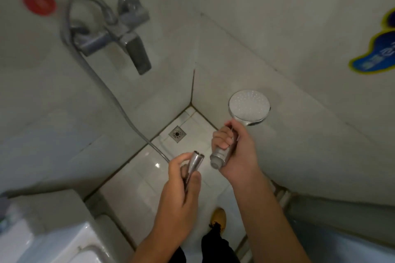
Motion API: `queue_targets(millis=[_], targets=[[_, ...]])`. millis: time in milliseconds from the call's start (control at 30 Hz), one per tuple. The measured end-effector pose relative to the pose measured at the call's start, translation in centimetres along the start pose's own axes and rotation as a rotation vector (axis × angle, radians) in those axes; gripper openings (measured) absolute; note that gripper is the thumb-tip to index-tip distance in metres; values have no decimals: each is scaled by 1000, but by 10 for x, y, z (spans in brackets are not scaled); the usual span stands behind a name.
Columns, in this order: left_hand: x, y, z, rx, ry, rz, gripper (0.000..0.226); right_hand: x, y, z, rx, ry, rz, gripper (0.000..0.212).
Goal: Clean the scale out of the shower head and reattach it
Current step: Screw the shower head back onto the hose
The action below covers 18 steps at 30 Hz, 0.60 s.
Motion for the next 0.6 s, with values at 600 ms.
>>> queue_targets(millis=[600], targets=[[98, 43, -10, 28, -94, 20, 11, -26, 106, 54, -47, 218, -389, 14]])
Point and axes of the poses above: each hand's wrist, its own y-axis away from the middle knuckle, its own z-axis out of the palm, x = y × z, the point moved 5 cm from there along -y, towards the middle knuckle, and after that the axes turned 7 degrees about x, right-handed, at the moved point
